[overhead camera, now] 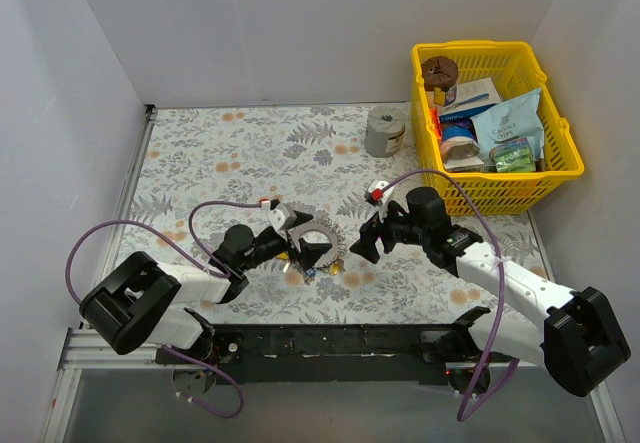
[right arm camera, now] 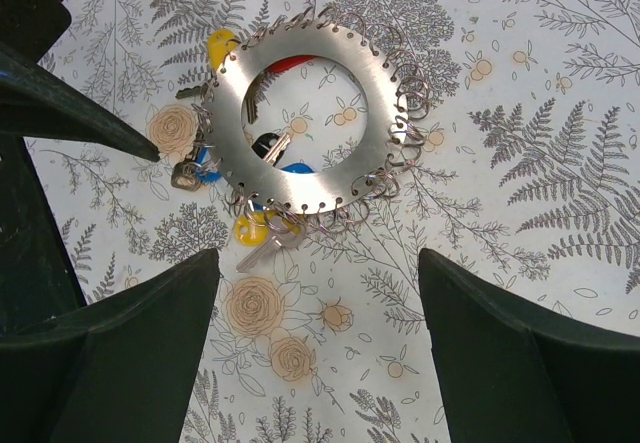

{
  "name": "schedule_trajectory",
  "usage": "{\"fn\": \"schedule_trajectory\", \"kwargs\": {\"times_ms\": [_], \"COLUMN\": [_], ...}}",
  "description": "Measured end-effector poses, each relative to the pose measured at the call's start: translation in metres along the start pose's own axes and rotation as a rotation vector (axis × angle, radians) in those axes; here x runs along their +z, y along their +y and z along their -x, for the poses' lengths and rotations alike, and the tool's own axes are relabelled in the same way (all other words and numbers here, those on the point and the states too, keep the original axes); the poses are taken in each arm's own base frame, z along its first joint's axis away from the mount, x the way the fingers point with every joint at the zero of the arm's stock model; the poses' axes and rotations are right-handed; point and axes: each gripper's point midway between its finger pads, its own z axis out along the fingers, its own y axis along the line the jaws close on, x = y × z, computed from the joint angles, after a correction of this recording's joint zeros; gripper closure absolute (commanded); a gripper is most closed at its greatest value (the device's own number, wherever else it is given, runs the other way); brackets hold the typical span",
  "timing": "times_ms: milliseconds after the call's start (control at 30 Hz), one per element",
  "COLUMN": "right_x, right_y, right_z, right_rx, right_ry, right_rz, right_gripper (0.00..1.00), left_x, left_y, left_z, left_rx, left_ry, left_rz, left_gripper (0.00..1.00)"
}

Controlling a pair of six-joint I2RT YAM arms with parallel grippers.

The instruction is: Put the keys on the keyring

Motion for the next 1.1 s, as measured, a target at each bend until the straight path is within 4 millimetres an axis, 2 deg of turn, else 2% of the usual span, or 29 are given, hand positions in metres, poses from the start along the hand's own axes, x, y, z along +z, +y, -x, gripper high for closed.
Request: {"fn": "schedule_trajectory", "kwargs": {"times_ms": [167,267,567,700,800,967,1100], "right_x": [-0.002,-0.003,-0.005,-0.011,-0.016,-0.024,-0.030], "right_y": [-0.001,-0.005,-0.032,-0.048,-0.057,-0.063,-0.067], "right_z": [0.003,0.003,-0.006,-0.008,-0.011,-0.017,-0.011], "right_rx": [-0.003,0.006,0.096,0.145,0.178,0.210,0.209], "right_ry": [-0.017,-0.025,-0.002,-0.008,-0.015,-0.030,-0.063], "right_rz": [-0.015,-0.042,-0.174,-0.236,-0.275,-0.322,-0.355], "right_gripper": [0.09,0.09,0.08,0.07,0.07,0.07,0.05], "left_x": [-0.001,-0.002,0.010,-0.010,-0.028,-0.048,-0.060], "left_y": [0.004,0.015,0.096,0.115,0.122,0.134,0.141], "left_z": [0.004,0.004,-0.006,-0.026,-0.030,-0.011,0.002], "left_rx": [-0.047,-0.098,-0.334,-0.374,-0.384,-0.376,-0.369], "left_ry": [-0.006,-0.005,0.054,0.095,0.093,0.019,-0.029], "left_rz": [0.037,0.115,0.594,0.750,0.836,0.943,1.013], "left_gripper": [0.02,0.02,0.02,0.02,0.02,0.02,0.02]}}
